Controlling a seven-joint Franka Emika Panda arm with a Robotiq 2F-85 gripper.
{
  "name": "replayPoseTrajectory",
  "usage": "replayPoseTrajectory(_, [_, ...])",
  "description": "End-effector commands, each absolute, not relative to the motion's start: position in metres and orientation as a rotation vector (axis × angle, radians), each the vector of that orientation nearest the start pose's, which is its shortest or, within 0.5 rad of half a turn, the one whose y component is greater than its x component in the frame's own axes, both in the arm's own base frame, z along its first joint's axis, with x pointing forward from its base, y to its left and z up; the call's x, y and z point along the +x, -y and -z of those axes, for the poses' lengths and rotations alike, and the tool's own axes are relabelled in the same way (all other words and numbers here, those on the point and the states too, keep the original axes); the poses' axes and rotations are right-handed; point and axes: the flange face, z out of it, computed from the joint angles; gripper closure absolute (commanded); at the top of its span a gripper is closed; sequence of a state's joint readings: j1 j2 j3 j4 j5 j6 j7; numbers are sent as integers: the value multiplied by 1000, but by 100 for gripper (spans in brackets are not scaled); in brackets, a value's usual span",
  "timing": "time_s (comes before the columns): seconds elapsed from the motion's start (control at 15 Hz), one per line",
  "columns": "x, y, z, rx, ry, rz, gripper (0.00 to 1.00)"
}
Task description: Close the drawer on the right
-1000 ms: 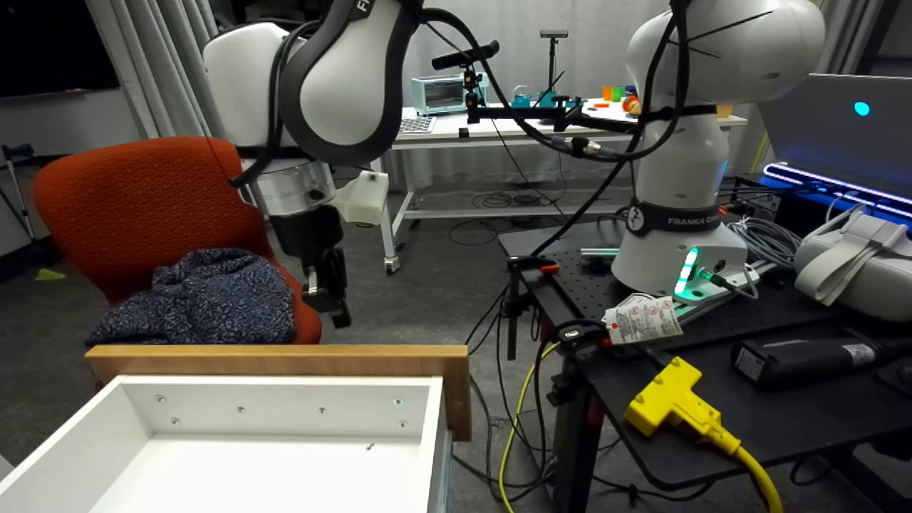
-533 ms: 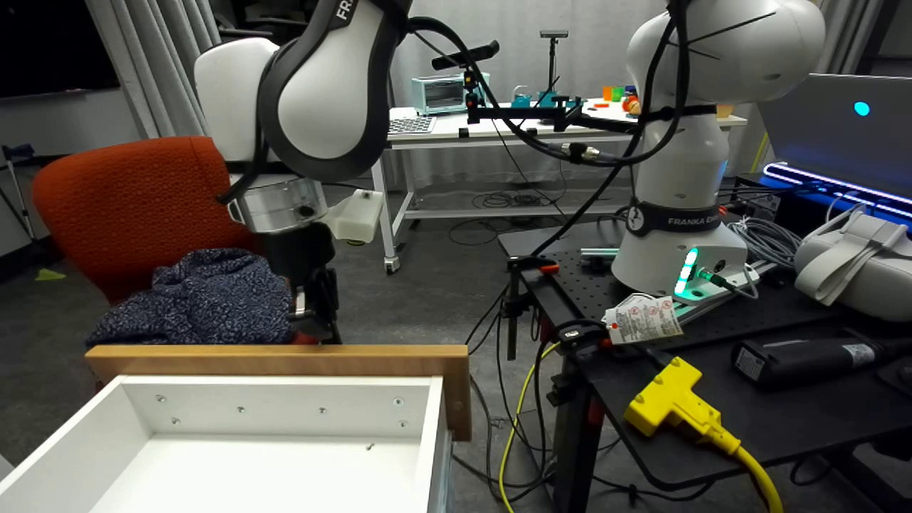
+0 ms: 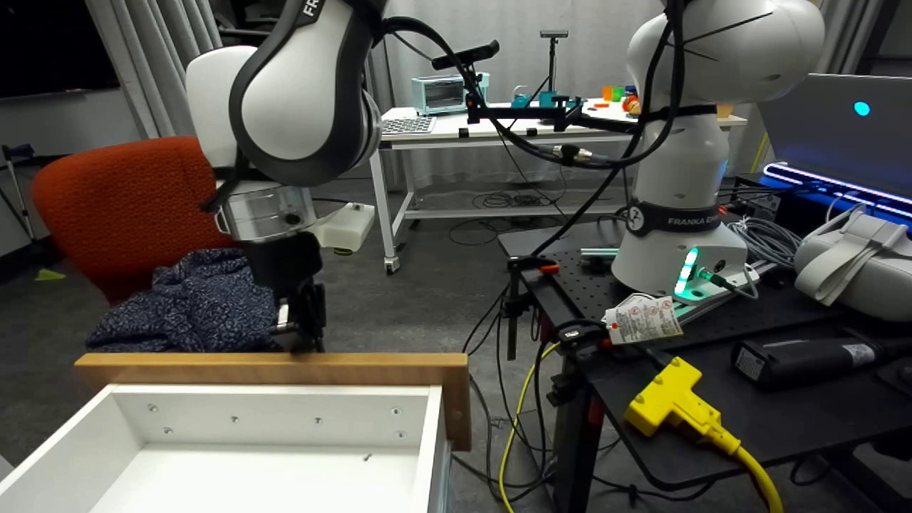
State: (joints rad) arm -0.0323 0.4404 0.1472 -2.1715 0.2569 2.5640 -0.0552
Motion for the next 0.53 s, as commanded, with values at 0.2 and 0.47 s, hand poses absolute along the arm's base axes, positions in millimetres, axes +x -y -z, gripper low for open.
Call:
replayPoseTrajectory(0.2, [570,-89,-186,-2815,-32,-24,100])
replayPoseTrajectory(0.47, [575,-108,-188,-2699,29,-6,100])
